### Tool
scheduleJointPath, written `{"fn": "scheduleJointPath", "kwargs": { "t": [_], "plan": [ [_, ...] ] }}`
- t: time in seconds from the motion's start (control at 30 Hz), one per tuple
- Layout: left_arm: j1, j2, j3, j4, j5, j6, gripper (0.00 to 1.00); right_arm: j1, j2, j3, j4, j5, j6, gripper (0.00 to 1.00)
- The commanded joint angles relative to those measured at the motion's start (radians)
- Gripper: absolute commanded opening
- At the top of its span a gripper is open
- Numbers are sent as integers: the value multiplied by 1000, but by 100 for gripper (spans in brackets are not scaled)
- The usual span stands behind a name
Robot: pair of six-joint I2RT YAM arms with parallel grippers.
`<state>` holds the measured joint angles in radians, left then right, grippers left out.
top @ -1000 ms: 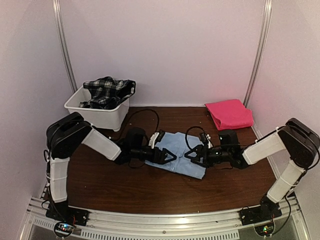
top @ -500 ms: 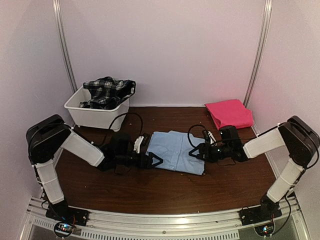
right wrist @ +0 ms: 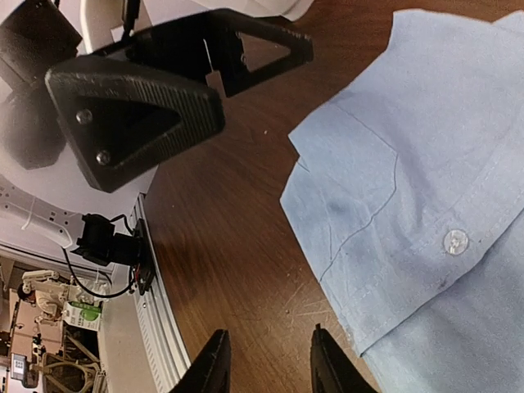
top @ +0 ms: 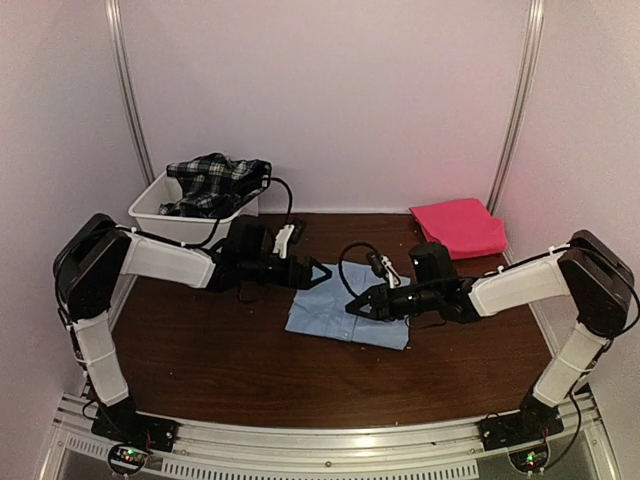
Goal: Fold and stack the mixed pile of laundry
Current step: Smooth out the square-folded T-shirt at the center of the board.
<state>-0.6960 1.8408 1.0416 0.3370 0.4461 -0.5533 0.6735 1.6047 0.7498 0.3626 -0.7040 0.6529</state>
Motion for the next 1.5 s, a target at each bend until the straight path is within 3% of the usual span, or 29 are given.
{"fn": "scheduleJointPath", "kwargs": {
  "t": [0.0, 0.07, 0.2, 0.47, 0.57, 0.67, 0.9, 1.07, 1.2, 1.33, 1.4, 1.47],
  "plan": [
    [15, 114, 100, -63, 94, 63, 98, 31, 130, 35, 157, 3, 85, 31],
    [15, 166, 138, -71, 119, 60, 97, 34, 185, 54, 191, 6, 95, 27],
    [15, 270, 215, -109, 140, 80, 83, 35, 283, 91, 168, 56, 85, 22],
    [33, 398, 372, -216, -71, 102, 65, 41, 385, 32, 114, 70, 93, 13],
    [51, 412, 405, -241, -160, 106, 65, 41, 395, -13, 120, 61, 87, 12],
    [82, 418, 424, -247, -150, 113, 66, 43, 389, -52, 136, 44, 76, 11],
    [94, 176, 271, -203, -56, 225, 80, 83, 246, -115, 175, -71, 42, 13],
    [89, -31, 78, -255, -84, 328, 84, 100, 102, -80, -22, -70, -78, 14],
    [90, -121, -59, -261, -105, 296, 86, 104, -20, -66, -197, 8, -232, 24],
    [92, -86, -53, -294, -94, 235, 78, 139, -22, -16, -257, 78, -312, 26],
    [93, -7, 15, -304, -89, 170, 66, 176, 73, 67, -242, 95, -320, 26],
    [94, 35, 48, -296, -79, 142, 61, 191, 120, 111, -237, 105, -324, 25]
  ]
}}
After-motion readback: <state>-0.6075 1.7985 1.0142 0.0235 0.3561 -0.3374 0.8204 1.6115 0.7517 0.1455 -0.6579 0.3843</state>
